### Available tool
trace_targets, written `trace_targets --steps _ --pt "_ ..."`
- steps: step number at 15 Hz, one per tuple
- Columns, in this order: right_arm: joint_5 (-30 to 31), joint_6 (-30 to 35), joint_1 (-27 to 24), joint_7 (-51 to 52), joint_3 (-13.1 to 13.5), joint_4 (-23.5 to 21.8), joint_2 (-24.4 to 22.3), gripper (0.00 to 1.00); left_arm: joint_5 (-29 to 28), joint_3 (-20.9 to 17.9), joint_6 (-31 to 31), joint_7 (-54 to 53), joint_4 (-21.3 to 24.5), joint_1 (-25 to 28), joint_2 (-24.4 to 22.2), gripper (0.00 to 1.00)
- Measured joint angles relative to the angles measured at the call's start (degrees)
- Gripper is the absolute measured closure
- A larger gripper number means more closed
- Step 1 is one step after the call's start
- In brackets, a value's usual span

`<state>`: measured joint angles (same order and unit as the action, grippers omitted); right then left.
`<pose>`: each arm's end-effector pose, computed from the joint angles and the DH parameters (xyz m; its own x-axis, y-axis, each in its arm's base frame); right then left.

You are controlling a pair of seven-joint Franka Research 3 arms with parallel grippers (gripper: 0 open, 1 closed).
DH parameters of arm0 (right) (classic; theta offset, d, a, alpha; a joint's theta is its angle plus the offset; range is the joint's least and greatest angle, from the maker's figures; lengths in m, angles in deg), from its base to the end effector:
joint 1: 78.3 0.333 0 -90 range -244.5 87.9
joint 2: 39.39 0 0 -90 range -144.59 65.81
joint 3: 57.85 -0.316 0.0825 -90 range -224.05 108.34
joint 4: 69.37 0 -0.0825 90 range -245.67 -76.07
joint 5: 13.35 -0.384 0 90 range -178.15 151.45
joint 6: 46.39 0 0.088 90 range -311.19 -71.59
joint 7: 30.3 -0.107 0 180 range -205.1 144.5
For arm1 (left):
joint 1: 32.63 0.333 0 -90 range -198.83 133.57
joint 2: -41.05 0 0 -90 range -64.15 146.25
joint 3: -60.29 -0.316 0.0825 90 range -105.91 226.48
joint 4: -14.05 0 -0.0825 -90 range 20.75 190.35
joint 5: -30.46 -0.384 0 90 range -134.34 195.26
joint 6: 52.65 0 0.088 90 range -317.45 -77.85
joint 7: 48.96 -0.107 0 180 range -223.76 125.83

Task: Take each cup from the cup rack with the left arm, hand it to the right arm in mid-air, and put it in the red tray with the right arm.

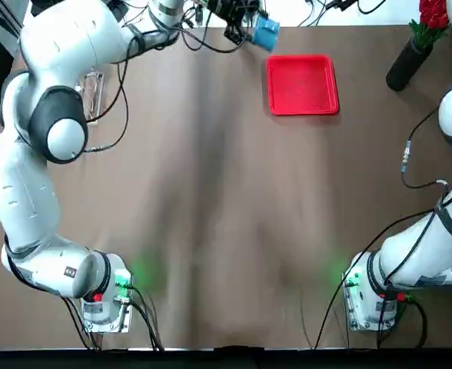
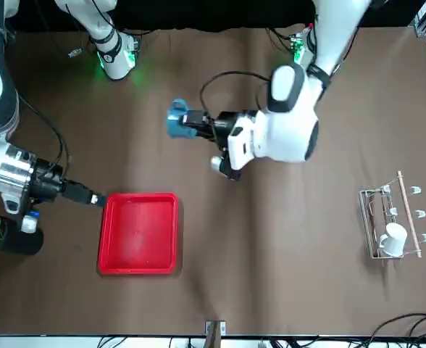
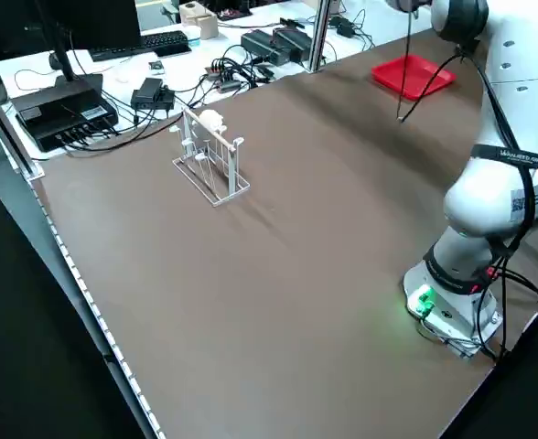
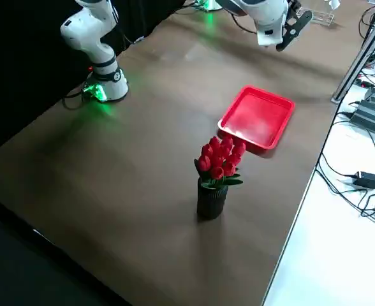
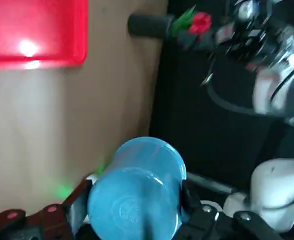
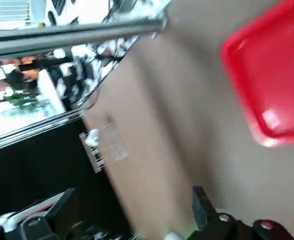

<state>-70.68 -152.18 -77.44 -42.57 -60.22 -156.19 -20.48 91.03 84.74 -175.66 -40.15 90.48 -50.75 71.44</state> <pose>0.6659 0.1003 0.5097 0.9124 -0.2857 -0.2932 -0.4021 -0.4910 -0.7728 0.5683 -0.4689 0.5073 0.9720 -0.1343 -0.1931 0.1254 -0.3987 0.9085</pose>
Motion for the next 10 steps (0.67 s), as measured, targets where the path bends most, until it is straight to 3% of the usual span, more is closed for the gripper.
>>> trace_targets --steps 3,5,10 --pt "-8.2 8.3 0.4 -5.3 0.0 0.0 0.4 0.00 0.7 0.0 -13.7 -1.2 -3.1 -3.3 3.0 0.23" --pt "-11.2 10.9 0.5 -6.9 0.0 0.0 0.4 0.01 0.7 0.0 -19.5 -2.5 -4.3 -4.9 5.2 0.23" --pt "-19.2 11.5 2.4 -7.9 -0.1 0.0 1.8 0.11 0.9 0.3 -23.7 -2.8 -6.1 -6.7 7.0 0.23"
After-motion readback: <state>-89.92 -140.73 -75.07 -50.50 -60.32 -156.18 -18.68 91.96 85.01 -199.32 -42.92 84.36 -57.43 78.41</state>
